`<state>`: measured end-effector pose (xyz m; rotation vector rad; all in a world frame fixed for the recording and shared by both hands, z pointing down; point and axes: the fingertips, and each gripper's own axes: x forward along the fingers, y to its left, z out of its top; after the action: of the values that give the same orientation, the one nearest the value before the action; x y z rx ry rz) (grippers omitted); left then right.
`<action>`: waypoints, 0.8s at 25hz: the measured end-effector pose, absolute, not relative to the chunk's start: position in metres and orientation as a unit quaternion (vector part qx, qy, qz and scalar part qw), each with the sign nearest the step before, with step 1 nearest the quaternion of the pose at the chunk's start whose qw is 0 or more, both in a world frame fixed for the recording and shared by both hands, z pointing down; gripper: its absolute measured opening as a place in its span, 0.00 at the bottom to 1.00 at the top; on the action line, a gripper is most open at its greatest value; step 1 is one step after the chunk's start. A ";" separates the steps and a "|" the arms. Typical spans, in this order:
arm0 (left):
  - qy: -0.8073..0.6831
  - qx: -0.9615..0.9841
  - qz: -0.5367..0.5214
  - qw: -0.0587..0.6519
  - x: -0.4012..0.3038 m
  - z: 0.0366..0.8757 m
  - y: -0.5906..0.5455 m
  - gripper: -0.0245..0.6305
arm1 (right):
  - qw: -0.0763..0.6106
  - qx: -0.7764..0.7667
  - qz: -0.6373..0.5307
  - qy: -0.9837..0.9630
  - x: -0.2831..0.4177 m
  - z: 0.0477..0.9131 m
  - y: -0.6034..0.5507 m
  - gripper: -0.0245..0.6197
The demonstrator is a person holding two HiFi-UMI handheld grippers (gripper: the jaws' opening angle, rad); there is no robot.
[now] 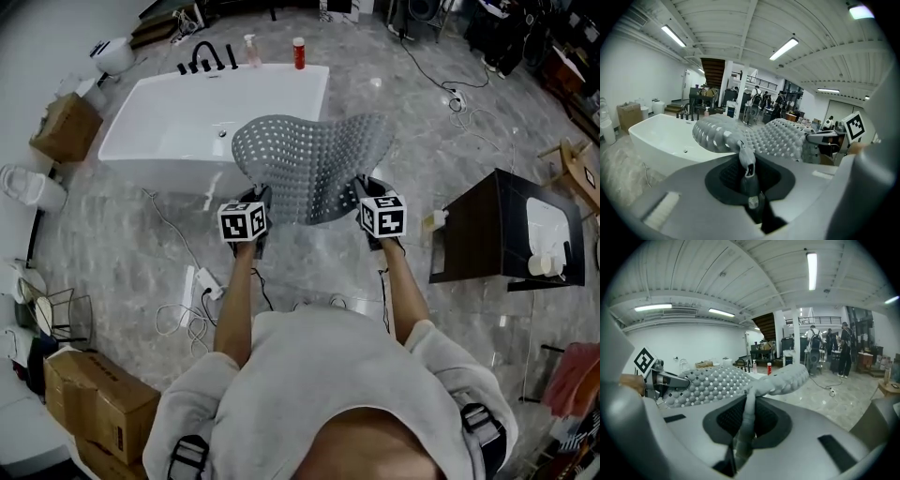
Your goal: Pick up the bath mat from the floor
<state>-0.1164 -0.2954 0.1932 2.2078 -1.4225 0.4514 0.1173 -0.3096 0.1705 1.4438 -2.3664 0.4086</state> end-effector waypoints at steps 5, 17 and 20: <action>-0.512 0.809 0.165 0.237 -0.107 0.193 -0.291 0.11 | 0.171 0.513 0.145 -0.829 0.126 0.171 -0.304 0.10; -0.507 0.810 0.167 0.244 -0.098 0.200 -0.289 0.11 | 0.181 0.513 0.142 -0.827 0.135 0.174 -0.301 0.10; -0.508 0.808 0.168 0.245 -0.100 0.201 -0.290 0.11 | 0.182 0.512 0.144 -0.827 0.134 0.176 -0.301 0.10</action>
<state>-0.0995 -0.2895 0.2010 2.2064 -1.3863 0.4580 0.1336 -0.3006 0.1761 1.4459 -2.3334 0.4065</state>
